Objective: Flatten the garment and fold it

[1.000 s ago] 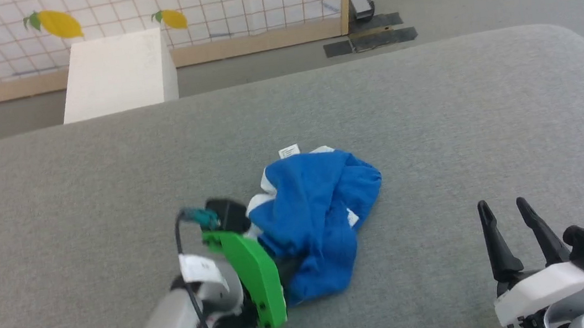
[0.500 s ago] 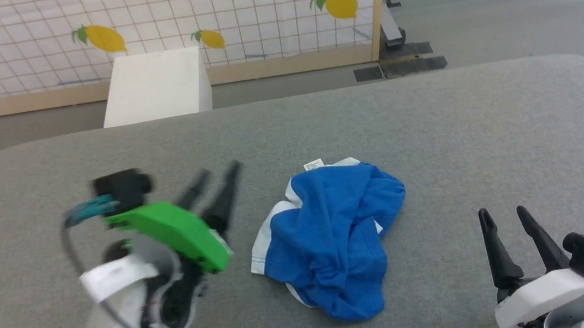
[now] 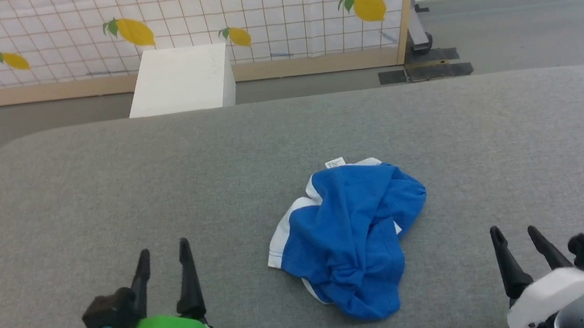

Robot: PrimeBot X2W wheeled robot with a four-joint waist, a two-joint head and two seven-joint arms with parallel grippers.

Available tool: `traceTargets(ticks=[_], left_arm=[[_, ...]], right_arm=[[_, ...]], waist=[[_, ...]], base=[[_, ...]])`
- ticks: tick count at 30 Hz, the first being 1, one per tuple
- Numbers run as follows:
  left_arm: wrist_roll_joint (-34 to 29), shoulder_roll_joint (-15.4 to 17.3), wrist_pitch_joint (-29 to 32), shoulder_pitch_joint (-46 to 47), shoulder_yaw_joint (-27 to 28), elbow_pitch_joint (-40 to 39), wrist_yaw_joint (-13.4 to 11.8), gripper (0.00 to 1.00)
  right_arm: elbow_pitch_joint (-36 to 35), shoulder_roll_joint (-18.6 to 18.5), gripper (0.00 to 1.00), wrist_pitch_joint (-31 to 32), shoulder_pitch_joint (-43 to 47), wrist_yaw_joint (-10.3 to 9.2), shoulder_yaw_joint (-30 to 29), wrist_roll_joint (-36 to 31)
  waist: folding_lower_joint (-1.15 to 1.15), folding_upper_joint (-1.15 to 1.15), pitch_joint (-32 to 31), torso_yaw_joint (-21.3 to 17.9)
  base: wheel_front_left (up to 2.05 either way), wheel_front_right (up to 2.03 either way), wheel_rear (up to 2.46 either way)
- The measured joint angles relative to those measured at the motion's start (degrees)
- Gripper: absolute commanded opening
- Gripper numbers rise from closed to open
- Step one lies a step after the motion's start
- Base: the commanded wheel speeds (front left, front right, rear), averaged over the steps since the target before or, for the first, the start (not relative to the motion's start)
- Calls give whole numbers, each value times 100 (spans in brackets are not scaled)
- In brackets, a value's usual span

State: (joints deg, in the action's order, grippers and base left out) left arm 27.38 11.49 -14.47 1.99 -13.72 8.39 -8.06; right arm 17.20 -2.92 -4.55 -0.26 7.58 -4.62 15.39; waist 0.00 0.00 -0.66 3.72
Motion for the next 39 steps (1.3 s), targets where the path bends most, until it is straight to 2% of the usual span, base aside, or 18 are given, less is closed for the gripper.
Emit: traceTargets(ticks=[3,8,11,14,19,25,26,28,32,36,39], left_arm=[[-141,-124,-8,-25,-11,-15,-4,100],[-428,-245,-12,42,-83,-69,93,100],[-520,-307,-25,221,-130,-100,153,100],[-575,-408,-25,404,-168,-141,202,100],[-684,-528,-25,570,-183,-145,282,100],[-697,-617,-25,581,-155,-33,356,100],[-698,-623,-25,581,-141,3,380,100],[-697,-633,-25,581,-109,47,404,100],[-697,-649,-25,577,-56,103,454,100],[-697,-666,-25,555,11,108,482,100],[-697,-677,-25,455,30,110,495,100]], right_arm=[[15,1,100,566,-339,0,-32,-138],[149,-3,100,1789,-1509,0,59,-559],[546,-37,100,2686,-2368,0,238,-859],[989,-191,100,3319,-2955,0,386,-1063],[1691,-374,100,3917,-3382,0,693,-1215],[2038,-371,100,3868,-3415,-2,1193,-1002],[2054,-401,97,3815,-3439,-2,1241,-924],[2053,-477,0,3562,-3483,-2,1362,-779],[1941,-569,0,3002,-3490,0,1216,-444],[1466,-767,0,2397,-3441,0,504,-208],[985,-838,0,2218,-2972,0,-214,-152]], waist=[[0,0,103,57],[0,0,369,153],[0,0,595,225],[0,0,815,312],[0,0,1144,496],[0,0,1403,706],[0,0,1425,726],[0,0,1426,726],[0,0,1324,693],[0,0,1102,614],[0,0,894,531]], base=[[0,0,0],[0,0,0],[0,0,0],[0,0,0],[0,0,0],[0,0,0],[0,0,0],[0,0,0],[0,0,0],[0,0,0],[0,0,0]])
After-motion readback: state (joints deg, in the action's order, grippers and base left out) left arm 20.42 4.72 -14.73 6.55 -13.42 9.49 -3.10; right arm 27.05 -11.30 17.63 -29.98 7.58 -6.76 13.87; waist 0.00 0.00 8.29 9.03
